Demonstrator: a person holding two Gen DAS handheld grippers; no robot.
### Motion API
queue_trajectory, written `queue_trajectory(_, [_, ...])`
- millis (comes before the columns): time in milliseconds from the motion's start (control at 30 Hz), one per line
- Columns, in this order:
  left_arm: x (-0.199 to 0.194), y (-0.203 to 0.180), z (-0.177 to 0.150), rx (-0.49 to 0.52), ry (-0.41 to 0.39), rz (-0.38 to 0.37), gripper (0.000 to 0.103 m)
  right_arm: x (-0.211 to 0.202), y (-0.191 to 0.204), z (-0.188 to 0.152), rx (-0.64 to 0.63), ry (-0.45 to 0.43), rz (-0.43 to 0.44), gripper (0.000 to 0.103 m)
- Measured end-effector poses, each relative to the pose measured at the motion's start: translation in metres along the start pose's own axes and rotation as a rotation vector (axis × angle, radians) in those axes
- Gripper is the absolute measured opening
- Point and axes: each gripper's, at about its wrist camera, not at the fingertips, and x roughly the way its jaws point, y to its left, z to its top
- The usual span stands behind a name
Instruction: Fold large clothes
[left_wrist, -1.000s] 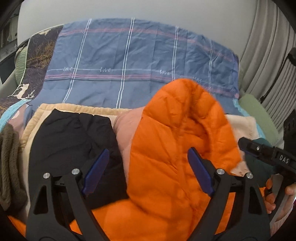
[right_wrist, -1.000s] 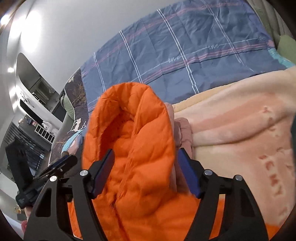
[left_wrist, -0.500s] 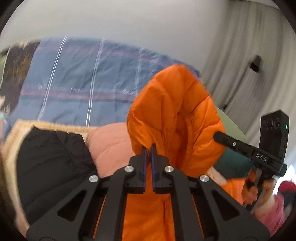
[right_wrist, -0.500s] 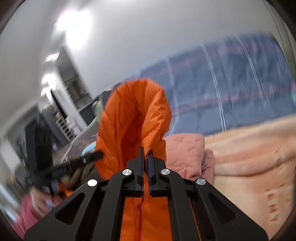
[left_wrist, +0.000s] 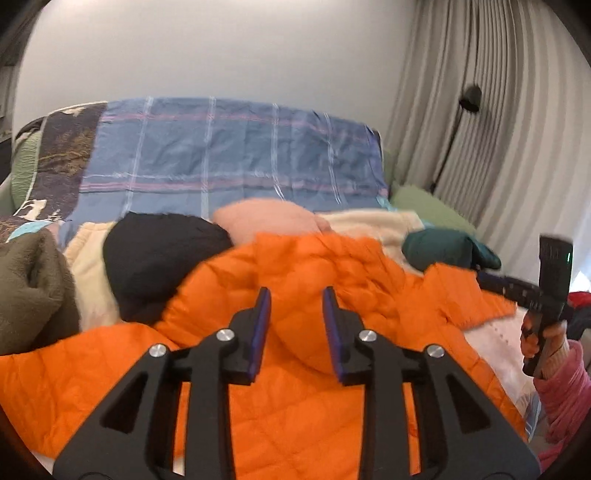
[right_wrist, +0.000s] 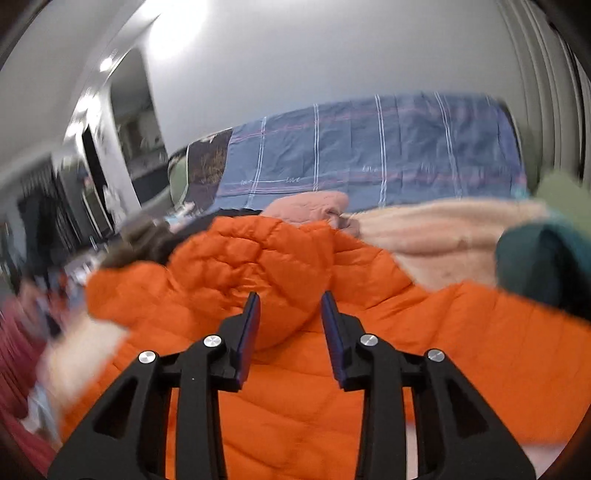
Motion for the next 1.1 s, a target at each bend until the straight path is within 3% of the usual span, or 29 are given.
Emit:
queue_trajectory(133, [0.049,-0.044,-0.016,0.054,0.097,-0.011,0.028,0.041,0.039,0.003,0.063,0.08,0.036,0.034])
queue_trajectory(200, [0.088,-0.053,-0.028,0.063,0.159,0.022,0.029,0.064,0.059,0.002,0.05,0.117,0.025,0.033])
queue_trajectory(300, [0.134,-0.046,-0.052,0.049,0.249,0.108,0.029,0.1,0.065,-0.012,0.072,0.164,0.008,0.032])
queue_trajectory(400, [0.147,-0.026,-0.069,-0.012,0.316,0.146,0.029,0.144,0.056,-0.034,0.095,0.304,-0.061,0.032])
queue_trajectory(433, [0.137,-0.019,-0.072,-0.05,0.315,0.13,0.03,0.151,0.053,-0.042,0.097,0.345,-0.083,0.032])
queue_trajectory(500, [0.11,-0.012,-0.073,-0.08,0.279,0.11,0.048,0.155,0.048,-0.057,0.093,0.398,-0.113,0.032])
queue_trajectory(600, [0.043,0.007,-0.082,-0.099,0.16,0.12,0.066,0.13,0.05,-0.052,0.072,0.339,-0.133,0.032])
queue_trajectory(733, [-0.025,0.059,-0.109,-0.22,0.107,0.228,0.067,0.098,0.076,-0.019,0.001,0.183,-0.124,0.032])
queue_trajectory(800, [-0.049,0.093,-0.124,-0.31,0.09,0.308,0.067,0.102,0.091,-0.005,-0.012,0.156,-0.106,0.033])
queue_trajectory(900, [-0.084,0.135,-0.149,-0.448,0.069,0.421,0.066,0.137,0.1,0.005,0.01,0.18,-0.111,0.037])
queue_trajectory(1033, [-0.115,0.182,-0.181,-0.628,0.062,0.444,0.069,0.204,0.087,-0.039,0.07,0.354,-0.209,0.038])
queue_trajectory(1100, [-0.12,0.197,-0.193,-0.686,0.066,0.455,0.071,0.204,0.088,-0.046,0.067,0.317,-0.212,0.038])
